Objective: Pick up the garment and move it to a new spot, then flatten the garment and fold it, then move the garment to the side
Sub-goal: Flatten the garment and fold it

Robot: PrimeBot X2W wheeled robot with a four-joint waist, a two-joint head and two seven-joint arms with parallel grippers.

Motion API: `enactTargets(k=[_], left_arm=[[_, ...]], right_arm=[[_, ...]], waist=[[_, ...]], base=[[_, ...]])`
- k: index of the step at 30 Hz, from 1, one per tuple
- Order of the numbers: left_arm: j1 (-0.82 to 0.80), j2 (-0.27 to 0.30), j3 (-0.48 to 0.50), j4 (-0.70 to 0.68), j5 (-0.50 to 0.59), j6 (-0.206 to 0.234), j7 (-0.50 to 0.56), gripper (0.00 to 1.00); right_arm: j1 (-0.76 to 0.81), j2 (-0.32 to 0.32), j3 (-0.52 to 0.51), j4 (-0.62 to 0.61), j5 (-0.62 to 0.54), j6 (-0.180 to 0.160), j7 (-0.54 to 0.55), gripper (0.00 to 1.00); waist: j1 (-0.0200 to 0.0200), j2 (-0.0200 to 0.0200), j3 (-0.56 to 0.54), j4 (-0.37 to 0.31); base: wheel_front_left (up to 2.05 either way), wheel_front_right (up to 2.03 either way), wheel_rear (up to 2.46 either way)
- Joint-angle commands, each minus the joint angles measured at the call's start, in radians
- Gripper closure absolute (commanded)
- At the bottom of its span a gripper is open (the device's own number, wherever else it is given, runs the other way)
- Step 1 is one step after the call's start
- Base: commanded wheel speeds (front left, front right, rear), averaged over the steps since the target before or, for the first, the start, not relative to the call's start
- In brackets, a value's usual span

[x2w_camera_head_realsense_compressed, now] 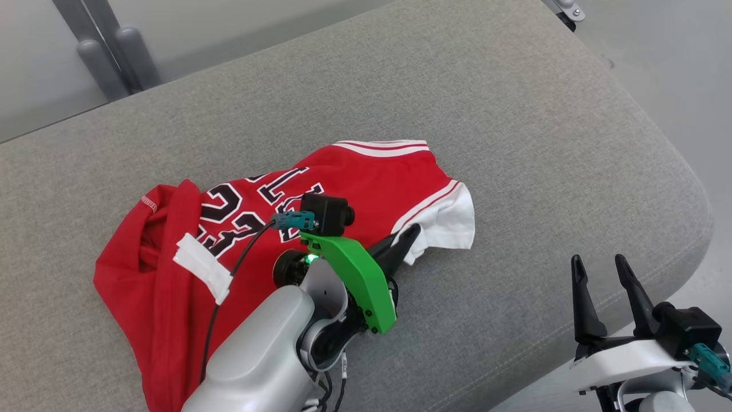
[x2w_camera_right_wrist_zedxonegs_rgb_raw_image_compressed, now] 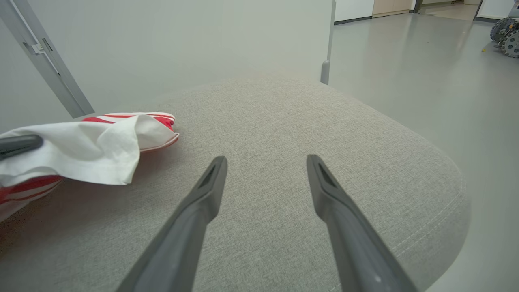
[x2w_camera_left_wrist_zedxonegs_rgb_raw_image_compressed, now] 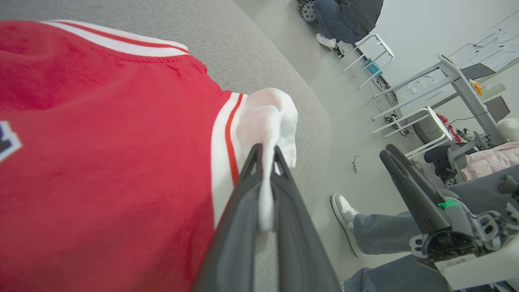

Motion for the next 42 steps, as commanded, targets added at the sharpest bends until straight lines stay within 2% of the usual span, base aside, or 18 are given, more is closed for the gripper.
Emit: enactTargets(k=[1, 2, 3, 5, 9, 12, 14, 17, 18, 20, 22, 24, 26, 31, 37, 42], left_arm=[[0.015, 0.014, -0.010, 0.010, 0.012, -0.001, 0.007, 0.20], [0.040, 0.012, -0.023, 0.023, -0.012, -0.003, 0.028, 0.00], [0.052, 0.010, -0.032, 0.031, -0.025, -0.004, 0.042, 0.00], [0.031, 0.026, -0.054, 0.037, 0.031, -0.006, 0.004, 0.00], [0.058, 0.032, -0.073, 0.022, 0.136, 0.026, -0.166, 0.00], [0.087, 0.065, -0.032, -0.045, 0.202, 0.086, -0.336, 0.00], [0.135, 0.089, 0.012, -0.096, 0.223, 0.137, -0.390, 0.00], [0.202, 0.134, 0.096, -0.192, 0.281, 0.214, -0.417, 0.00], [0.237, 0.144, 0.156, -0.241, 0.302, 0.248, -0.419, 0.00], [0.322, 0.156, 0.257, -0.322, 0.361, 0.288, -0.418, 0.00], [0.415, 0.165, 0.340, -0.379, 0.432, 0.308, -0.418, 0.00], [0.498, 0.148, 0.416, -0.419, 0.475, 0.306, -0.418, 0.00], [0.578, 0.128, 0.478, -0.434, 0.519, 0.285, -0.418, 0.00], [0.726, 0.079, 0.598, -0.421, 0.624, 0.194, -0.418, 0.00], [0.785, 0.023, 0.702, -0.385, 0.711, 0.087, -0.419, 0.00], [0.779, 0.001, 0.747, -0.379, 0.742, 0.044, -0.418, 0.00]], right_arm=[[0.007, 0.000, 0.004, 0.003, -0.007, 0.000, -0.003, 0.00], [0.006, 0.000, 0.006, 0.005, -0.009, 0.000, -0.003, 0.00], [0.004, 0.000, 0.008, 0.007, -0.008, 0.000, -0.003, 0.00], [0.001, 0.000, 0.007, 0.009, -0.010, 0.000, -0.003, 0.00], [0.016, 0.000, -0.002, 0.003, -0.022, 0.000, -0.003, 0.00], [0.023, -0.001, -0.018, -0.013, -0.037, 0.000, -0.003, 0.00], [0.028, -0.001, -0.028, -0.024, -0.051, 0.000, -0.003, 0.00], [0.032, -0.001, -0.050, -0.044, -0.066, 0.000, -0.003, 0.00], [0.033, -0.001, -0.054, -0.049, -0.070, 0.000, -0.003, 0.00], [0.037, -0.001, -0.067, -0.058, -0.081, 0.000, -0.003, 0.00], [0.043, -0.001, -0.079, -0.058, -0.090, 0.000, -0.003, 0.00], [0.051, -0.001, -0.082, -0.056, -0.100, 0.000, -0.003, 0.00], [0.058, -0.001, -0.090, -0.049, -0.102, 0.000, -0.003, 0.00], [0.087, -0.001, -0.101, -0.018, -0.121, 0.000, -0.003, 0.00], [0.102, -0.001, -0.111, 0.019, -0.134, 0.000, -0.003, 0.00], [0.093, -0.001, -0.098, 0.032, -0.134, 0.000, -0.003, 0.00]], waist=[[0.0000, 0.0000, -0.001, 0.005], [0.0000, 0.0000, -0.001, 0.007], [0.0000, 0.0000, -0.002, 0.008], [0.0000, 0.0000, -0.003, 0.012], [0.0000, 0.0000, -0.016, 0.041], [0.0000, 0.0000, -0.029, 0.079], [0.0000, 0.0000, -0.041, 0.110], [0.0000, 0.0000, -0.059, 0.165], [0.0000, 0.0000, -0.067, 0.187], [0.0000, 0.0000, -0.082, 0.232], [0.0000, 0.0000, -0.101, 0.276], [0.0000, 0.0000, -0.120, 0.318], [0.0000, 0.0000, -0.143, 0.356], [0.0000, 0.0000, -0.201, 0.438], [0.0000, 0.0000, -0.218, 0.498], [0.0000, 0.0000, -0.219, 0.504]], base=[[0.00, 0.00, 0.00], [0.00, 0.00, 0.00], [0.00, 0.00, 0.00], [0.00, 0.00, 0.00], [0.00, 0.00, 0.00], [0.00, 0.00, 0.00], [0.00, 0.00, 0.00], [0.00, 0.00, 0.00], [0.00, 0.00, 0.00], [0.00, 0.00, 0.00], [0.00, 0.00, 0.00], [0.00, 0.00, 0.00], [0.00, 0.00, 0.00], [0.00, 0.00, 0.00], [0.00, 0.00, 0.00], [0.00, 0.00, 0.00]])
